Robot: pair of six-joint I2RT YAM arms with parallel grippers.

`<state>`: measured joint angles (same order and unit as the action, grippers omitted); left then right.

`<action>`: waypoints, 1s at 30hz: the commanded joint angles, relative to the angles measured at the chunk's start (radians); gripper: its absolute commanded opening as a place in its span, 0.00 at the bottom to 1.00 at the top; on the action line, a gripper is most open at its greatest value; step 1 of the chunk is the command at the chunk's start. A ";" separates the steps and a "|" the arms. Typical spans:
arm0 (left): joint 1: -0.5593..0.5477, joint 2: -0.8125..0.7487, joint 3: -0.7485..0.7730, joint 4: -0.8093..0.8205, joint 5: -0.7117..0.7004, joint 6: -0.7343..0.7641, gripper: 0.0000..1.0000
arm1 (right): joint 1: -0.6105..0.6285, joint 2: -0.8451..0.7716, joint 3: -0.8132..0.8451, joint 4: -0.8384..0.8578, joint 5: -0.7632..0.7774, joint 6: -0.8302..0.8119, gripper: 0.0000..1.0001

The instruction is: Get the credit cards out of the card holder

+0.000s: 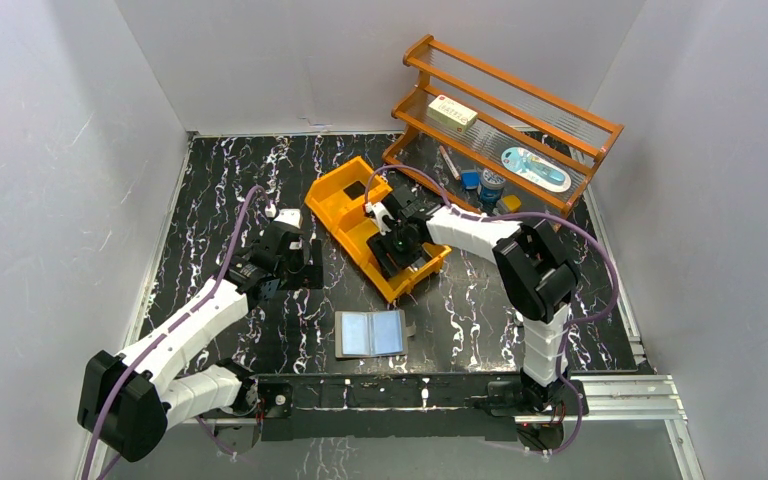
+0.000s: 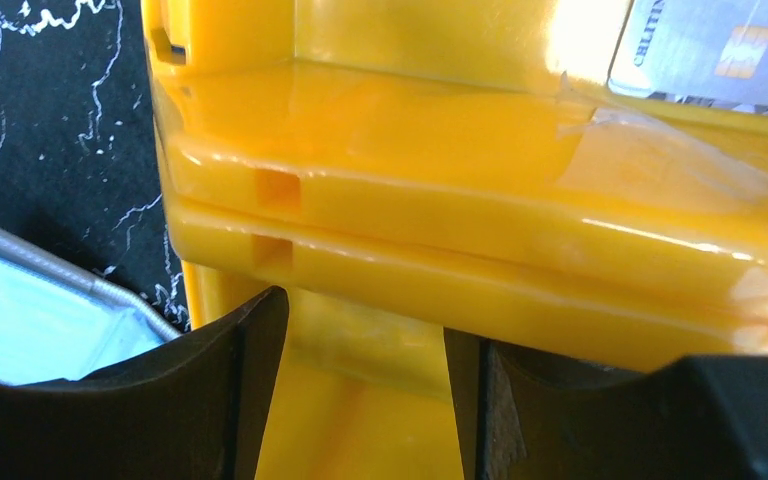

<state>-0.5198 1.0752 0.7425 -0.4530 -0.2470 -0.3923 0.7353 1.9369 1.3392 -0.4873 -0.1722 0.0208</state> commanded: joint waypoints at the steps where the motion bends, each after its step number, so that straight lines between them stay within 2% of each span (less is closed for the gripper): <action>1: 0.006 -0.002 -0.008 -0.002 0.001 0.010 0.98 | 0.012 -0.016 0.076 -0.107 -0.072 0.045 0.68; 5: 0.005 -0.007 -0.009 -0.003 -0.006 0.010 0.98 | 0.012 -0.056 0.196 -0.169 0.018 0.055 0.75; 9: 0.005 -0.014 -0.009 -0.003 -0.002 0.013 0.98 | 0.006 -0.105 0.235 -0.175 0.216 0.071 0.78; 15: 0.005 -0.014 -0.016 0.002 0.032 0.013 0.98 | -0.111 -0.173 0.186 -0.194 0.406 0.130 0.82; 18: 0.005 -0.003 -0.019 0.020 0.068 0.012 0.98 | -0.184 -0.190 0.142 -0.162 0.318 0.149 0.83; 21: 0.005 0.024 -0.013 0.052 0.128 0.004 0.98 | -0.245 -0.190 0.121 -0.139 0.098 0.155 0.82; 24: 0.005 0.052 -0.007 0.086 0.175 -0.019 0.98 | -0.248 -0.168 0.097 -0.090 -0.044 0.175 0.85; 26: 0.006 0.065 -0.002 0.099 0.194 -0.030 0.98 | -0.246 -0.132 0.098 -0.094 -0.105 0.187 0.83; 30: 0.004 0.073 -0.004 0.107 0.201 -0.027 0.98 | -0.175 -0.079 0.114 -0.108 -0.174 0.166 0.80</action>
<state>-0.5198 1.1530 0.7284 -0.3714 -0.0864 -0.4118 0.4915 1.8160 1.4406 -0.6178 -0.1936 0.1879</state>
